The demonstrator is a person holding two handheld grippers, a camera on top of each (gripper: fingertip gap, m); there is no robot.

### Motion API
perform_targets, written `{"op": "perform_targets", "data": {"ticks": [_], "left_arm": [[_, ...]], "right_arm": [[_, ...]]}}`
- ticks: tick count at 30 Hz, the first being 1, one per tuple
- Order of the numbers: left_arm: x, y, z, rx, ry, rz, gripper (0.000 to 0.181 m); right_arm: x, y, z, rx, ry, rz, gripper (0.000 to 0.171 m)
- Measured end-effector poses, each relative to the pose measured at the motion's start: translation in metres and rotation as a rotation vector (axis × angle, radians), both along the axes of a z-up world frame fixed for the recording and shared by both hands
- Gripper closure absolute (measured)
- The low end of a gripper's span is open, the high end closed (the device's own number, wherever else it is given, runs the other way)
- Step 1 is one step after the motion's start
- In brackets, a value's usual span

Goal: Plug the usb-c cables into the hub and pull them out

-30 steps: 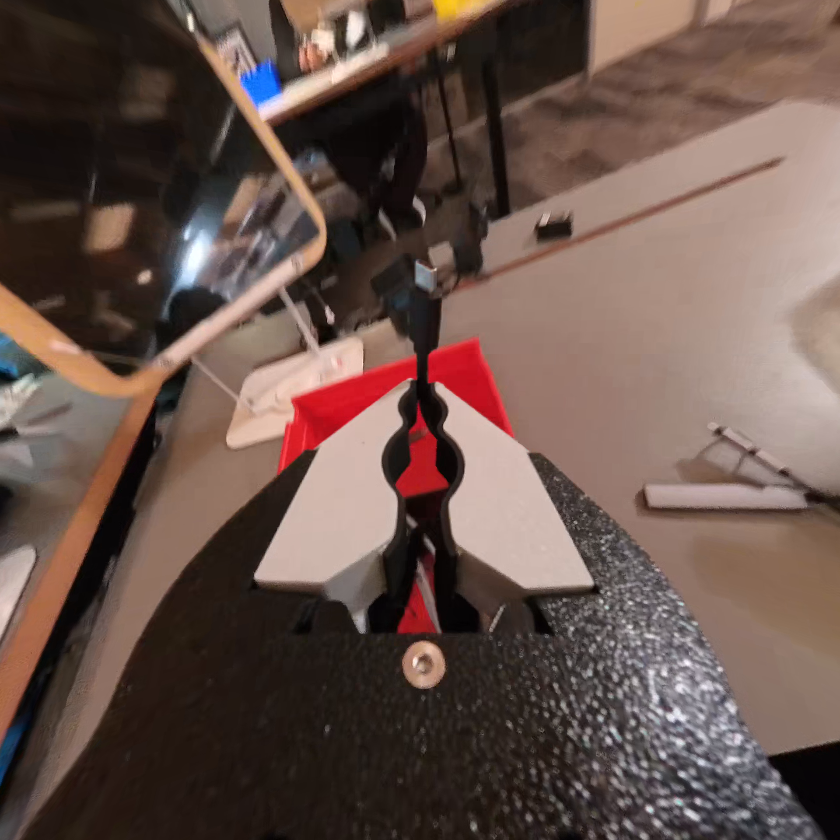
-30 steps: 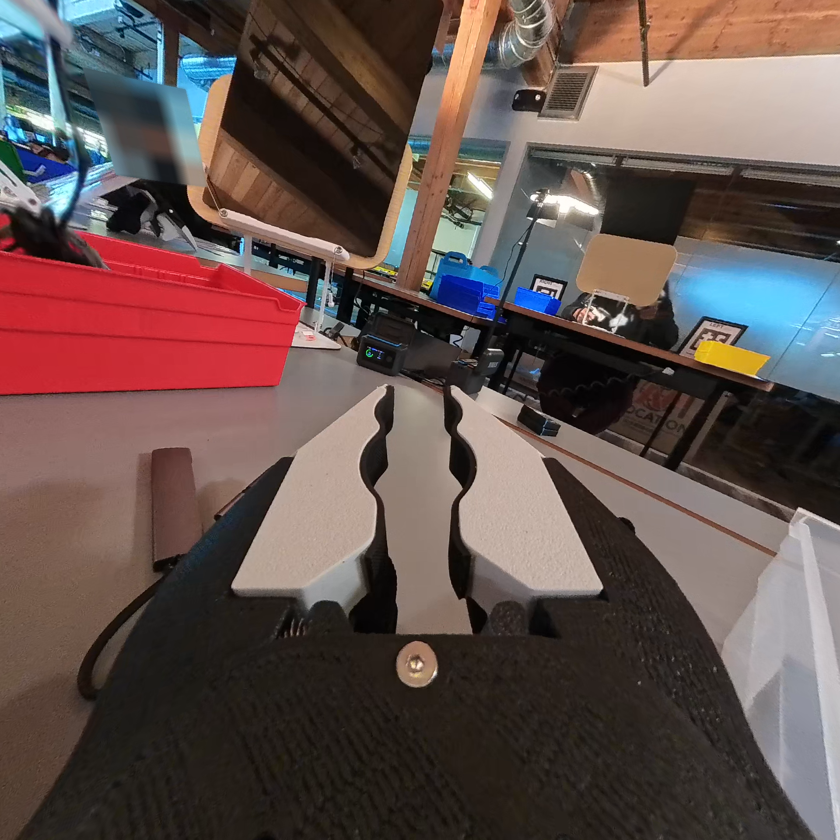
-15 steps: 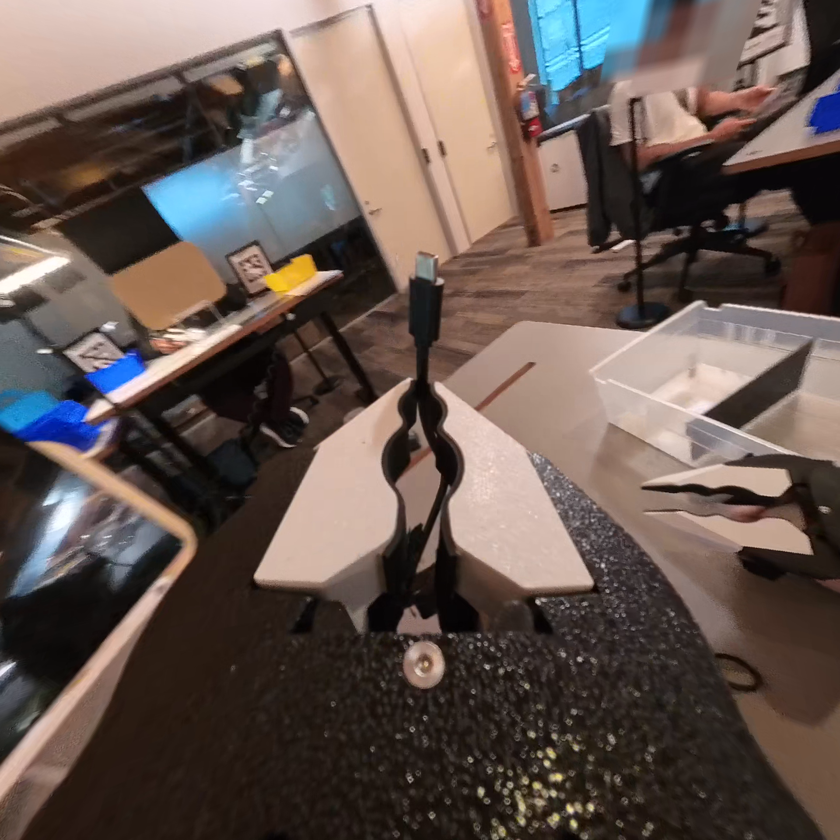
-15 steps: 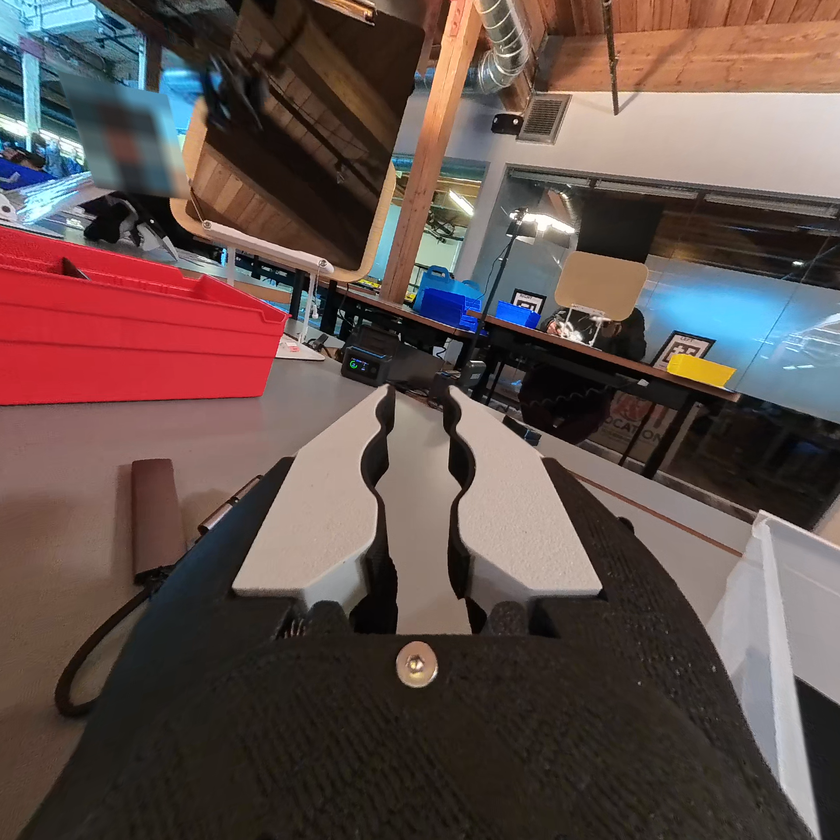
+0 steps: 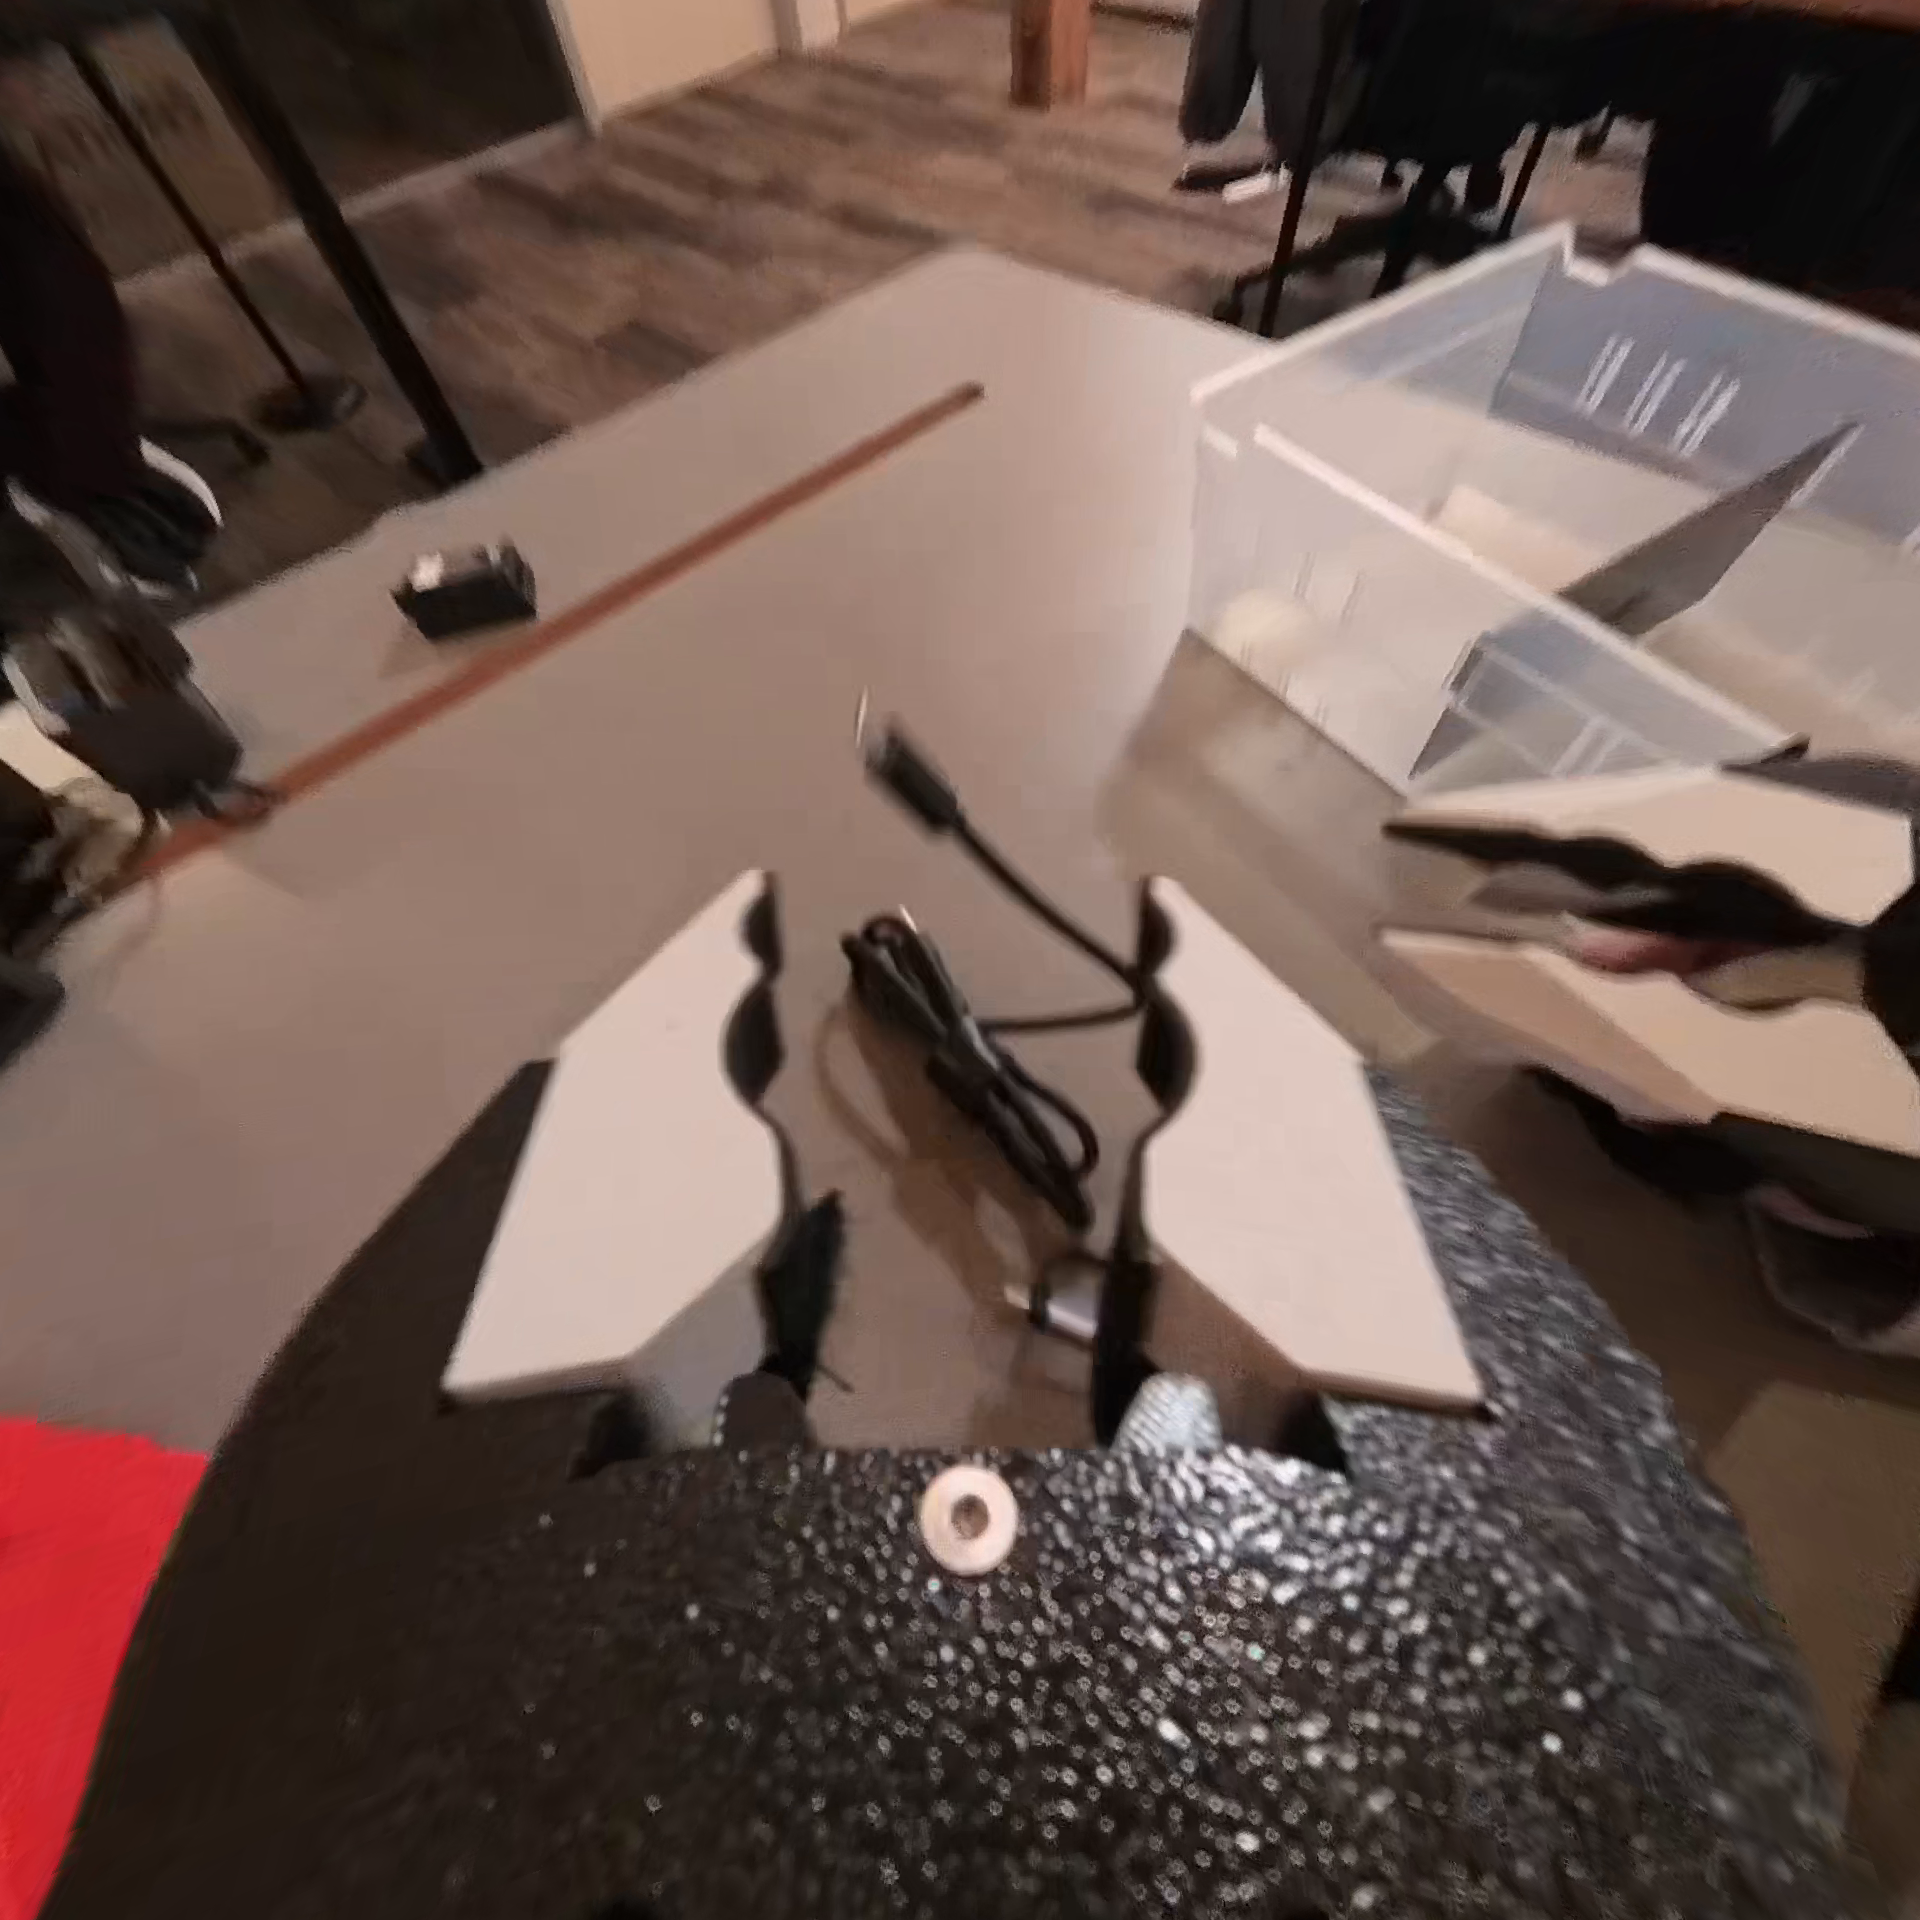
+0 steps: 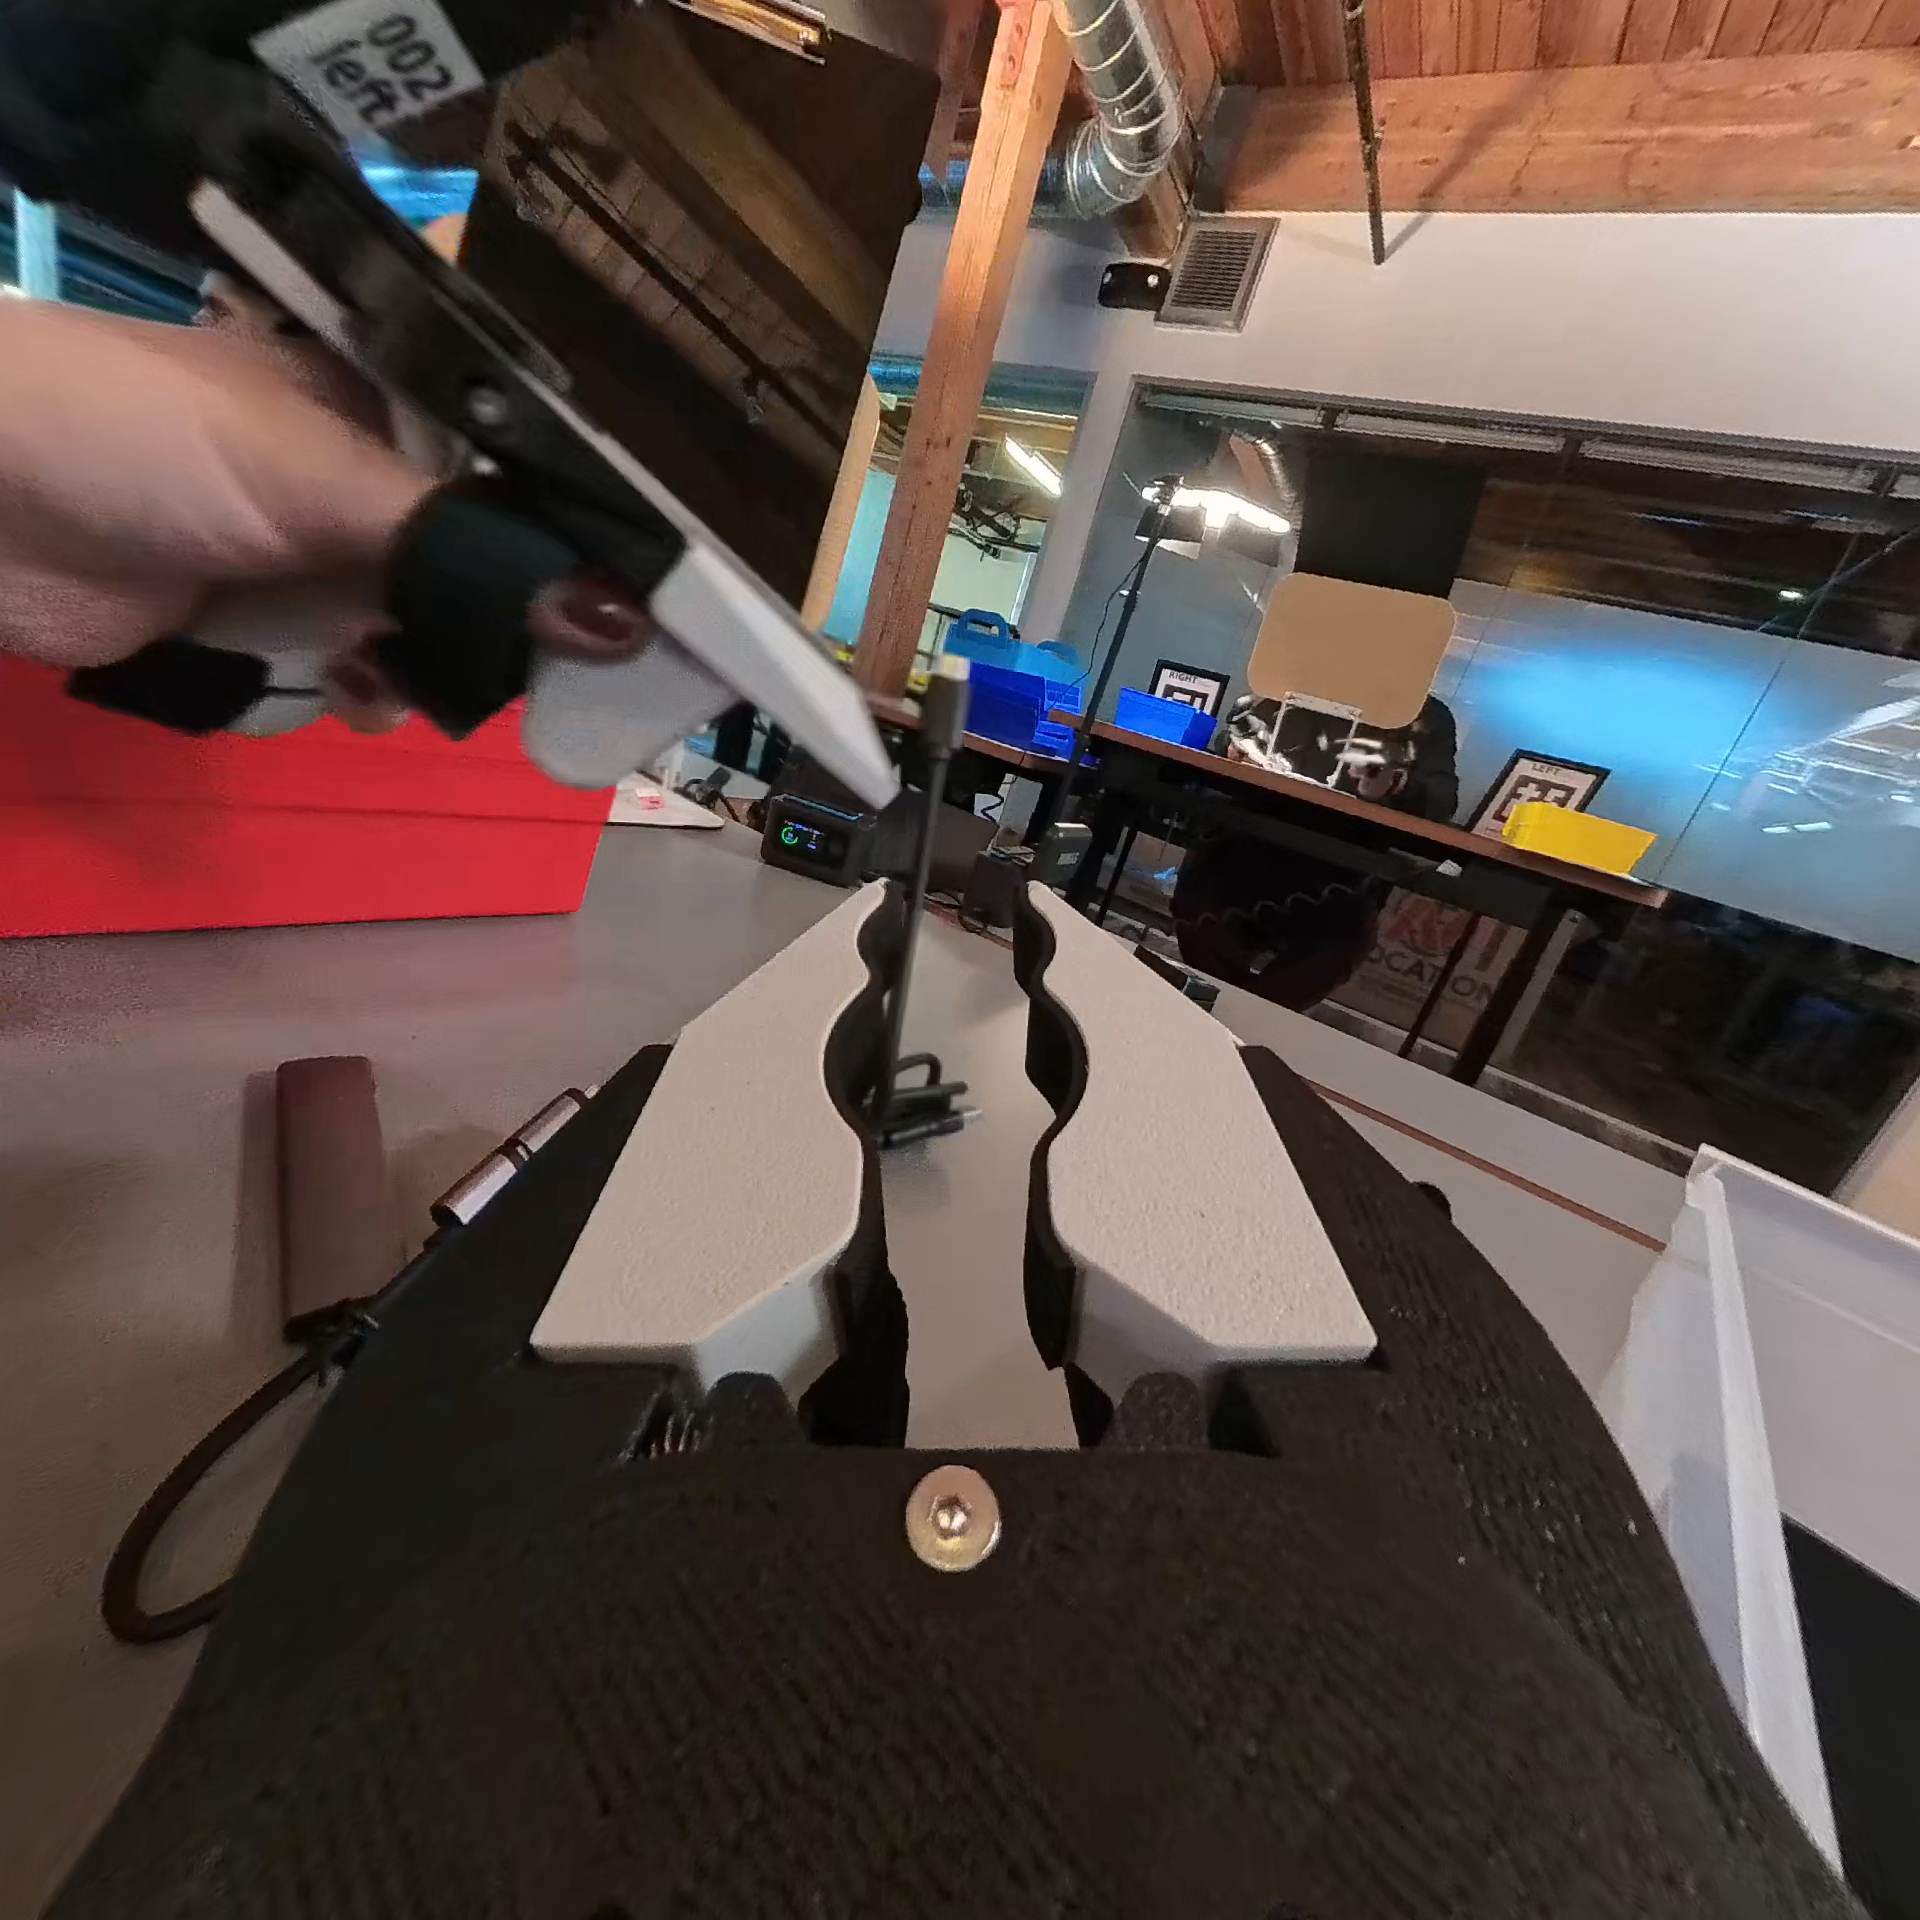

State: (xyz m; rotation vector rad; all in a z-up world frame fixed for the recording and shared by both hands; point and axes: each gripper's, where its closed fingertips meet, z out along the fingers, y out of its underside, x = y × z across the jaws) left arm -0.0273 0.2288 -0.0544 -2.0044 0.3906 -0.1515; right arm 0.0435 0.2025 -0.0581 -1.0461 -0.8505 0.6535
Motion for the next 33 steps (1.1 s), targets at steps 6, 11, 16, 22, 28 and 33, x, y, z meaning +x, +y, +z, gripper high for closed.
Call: {"op": "perform_targets", "data": {"ticks": [6,11,16,22,28,33], "left_arm": [[-0.047,-0.076,0.01,-0.033,0.138,0.085,0.103],[-0.121,-0.154,0.023,-0.125,-0.025,0.273,0.112],[-0.166,-0.201,0.009,-0.181,-0.3,0.362,0.144],[-0.175,-0.213,-0.031,-0.29,-0.498,0.377,0.141],[-0.168,-0.207,-0.049,-0.318,-0.668,0.344,0.147],[-0.154,-0.203,-0.048,-0.311,-0.671,0.237,0.178]], "right_arm": [[0.0,0.001,0.0,-0.016,0.006,0.004,0.152],[-0.001,0.003,-0.002,-0.04,0.005,0.006,0.152],[-0.002,0.003,-0.004,-0.034,-0.007,-0.003,0.152],[-0.003,0.002,-0.005,-0.021,-0.02,-0.004,0.152],[-0.003,0.003,-0.005,-0.023,-0.022,-0.002,0.152],[-0.005,0.002,-0.006,-0.02,-0.027,0.006,0.152]]}}
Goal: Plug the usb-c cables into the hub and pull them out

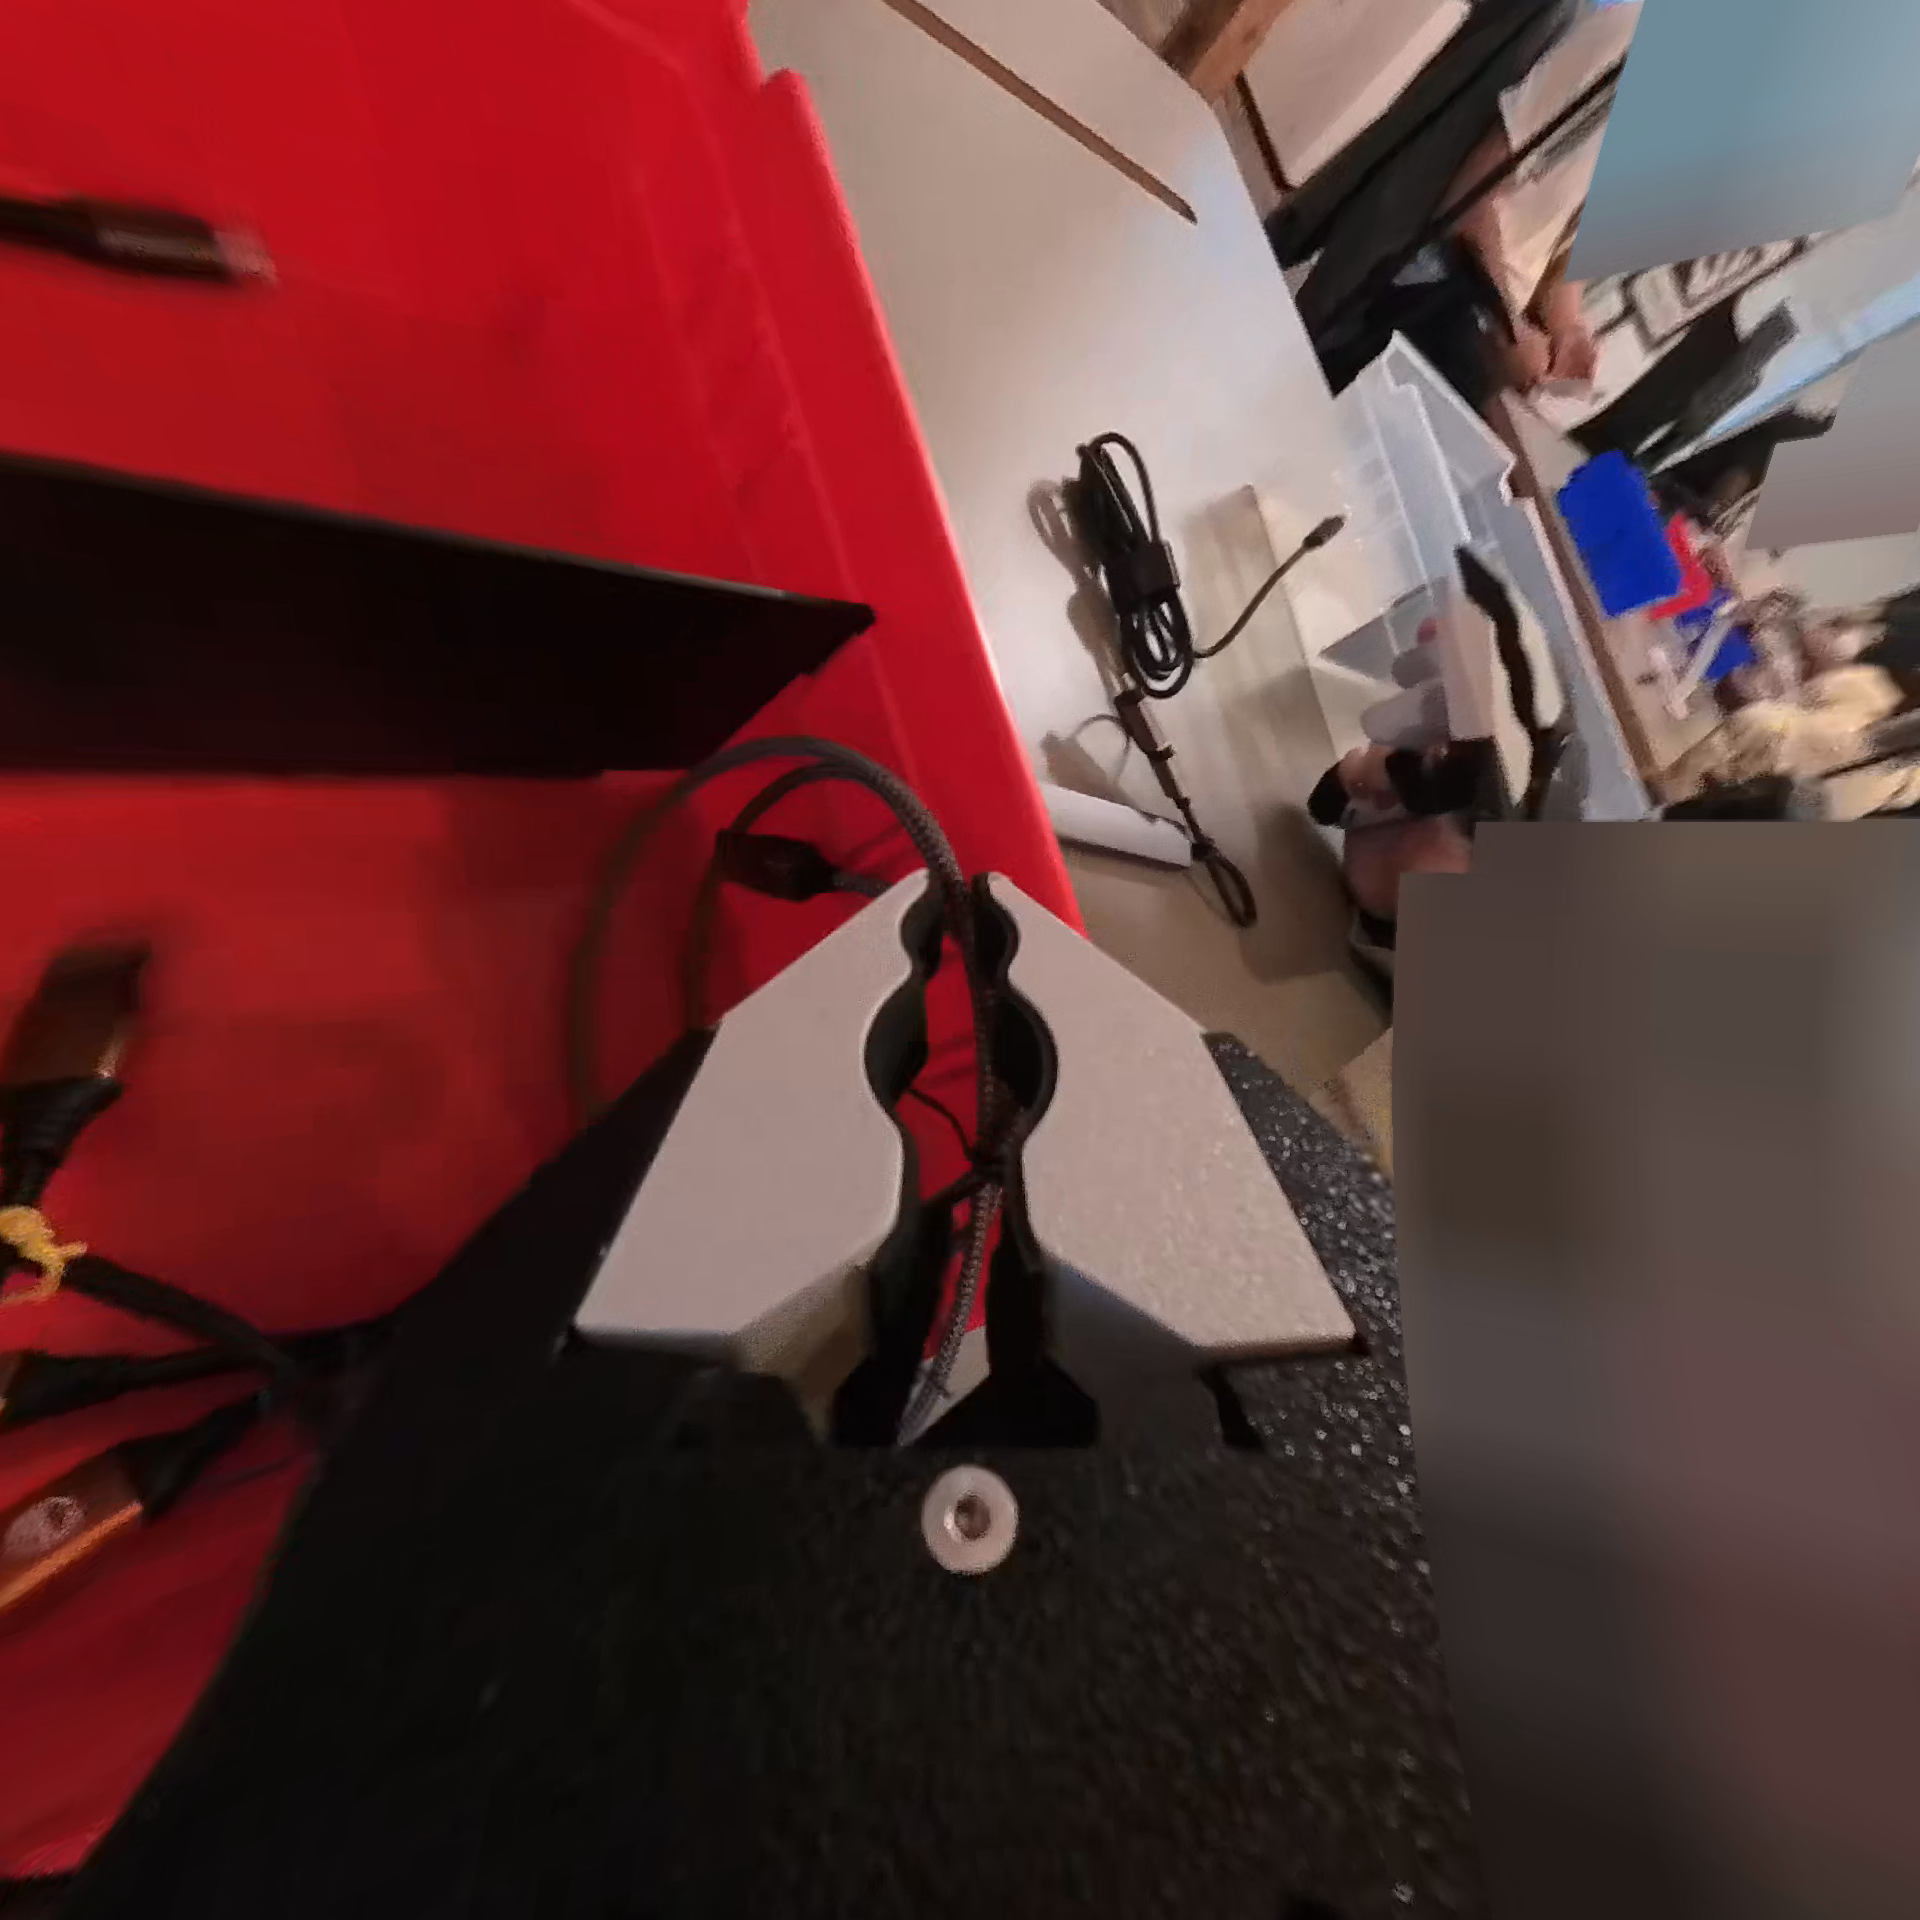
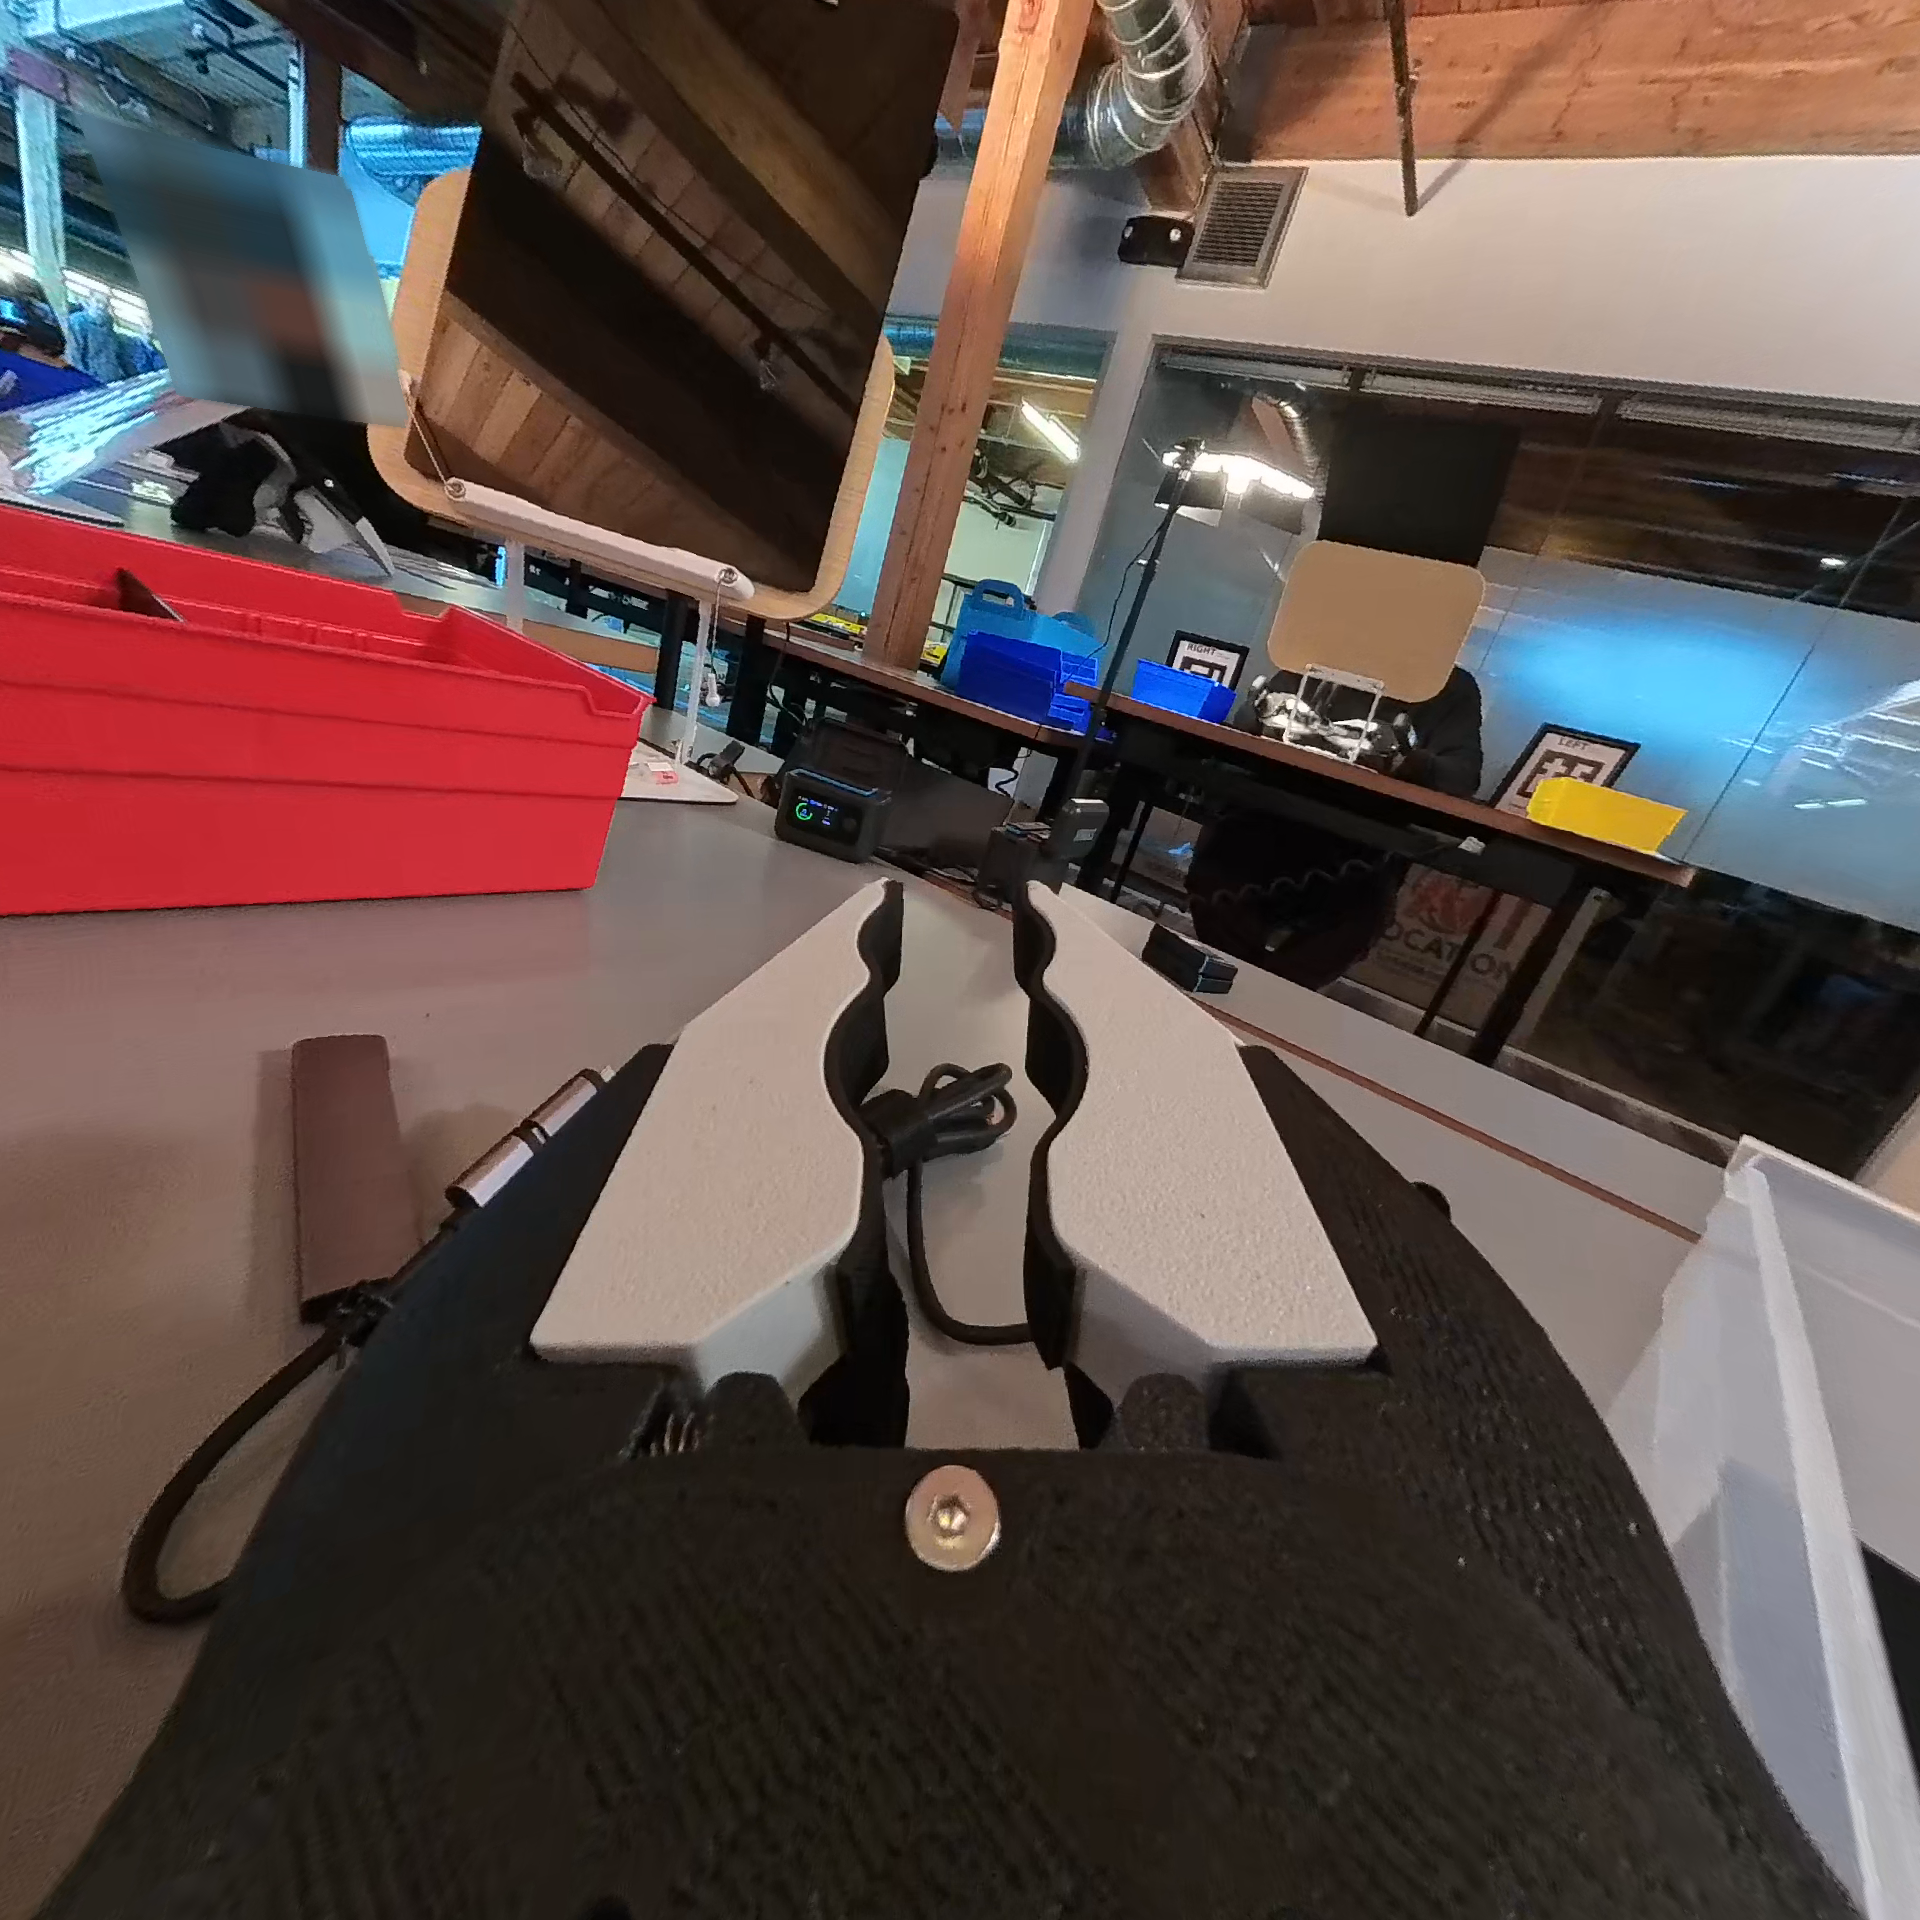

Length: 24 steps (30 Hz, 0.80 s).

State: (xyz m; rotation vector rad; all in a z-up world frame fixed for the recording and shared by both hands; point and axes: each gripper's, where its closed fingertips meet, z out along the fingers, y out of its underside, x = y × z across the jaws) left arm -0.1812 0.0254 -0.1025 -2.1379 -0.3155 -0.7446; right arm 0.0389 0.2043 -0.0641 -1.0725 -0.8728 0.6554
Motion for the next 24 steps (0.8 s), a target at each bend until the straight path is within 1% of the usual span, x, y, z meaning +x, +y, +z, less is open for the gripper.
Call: {"op": "perform_targets", "data": {"ticks": [2,4,6,9,13,14,16,18,20,22,24], "left_arm": [[-0.001,0.0,0.012,0.045,0.081,-0.014,0.179],[-0.006,0.001,0.04,0.125,0.137,0.014,0.18],[-0.011,-0.001,0.078,0.216,0.198,0.043,0.18],[-0.012,-0.006,0.147,0.365,0.314,0.07,0.18],[0.012,-0.008,0.239,0.583,0.429,0.034,0.18],[0.022,-0.005,0.257,0.629,0.44,0.01,0.181],[0.042,0.007,0.281,0.692,0.453,-0.044,0.18],[0.058,0.029,0.292,0.732,0.455,-0.088,0.181],[0.069,0.058,0.289,0.732,0.437,-0.119,0.18],[0.075,0.093,0.276,0.713,0.373,-0.112,0.18],[0.089,0.131,0.245,0.649,0.307,-0.13,0.18]], "right_arm": [[-0.001,-0.001,0.0,0.004,-0.005,0.003,0.152],[-0.001,-0.001,0.0,0.009,-0.008,0.005,0.152],[-0.002,-0.002,-0.001,0.015,-0.011,0.008,0.152],[-0.003,-0.003,0.0,0.023,-0.015,0.011,0.152],[-0.002,-0.004,0.0,0.032,-0.014,0.008,0.152],[-0.002,-0.004,0.001,0.034,-0.013,0.006,0.152],[-0.001,-0.003,0.001,0.037,-0.012,0.001,0.152],[-0.001,-0.003,0.002,0.039,-0.009,-0.005,0.152],[0.0,-0.002,0.002,0.041,-0.007,-0.012,0.152],[0.002,-0.001,0.003,0.046,-0.006,-0.019,0.152],[0.003,0.0,0.003,0.046,-0.002,-0.029,0.152]]}}
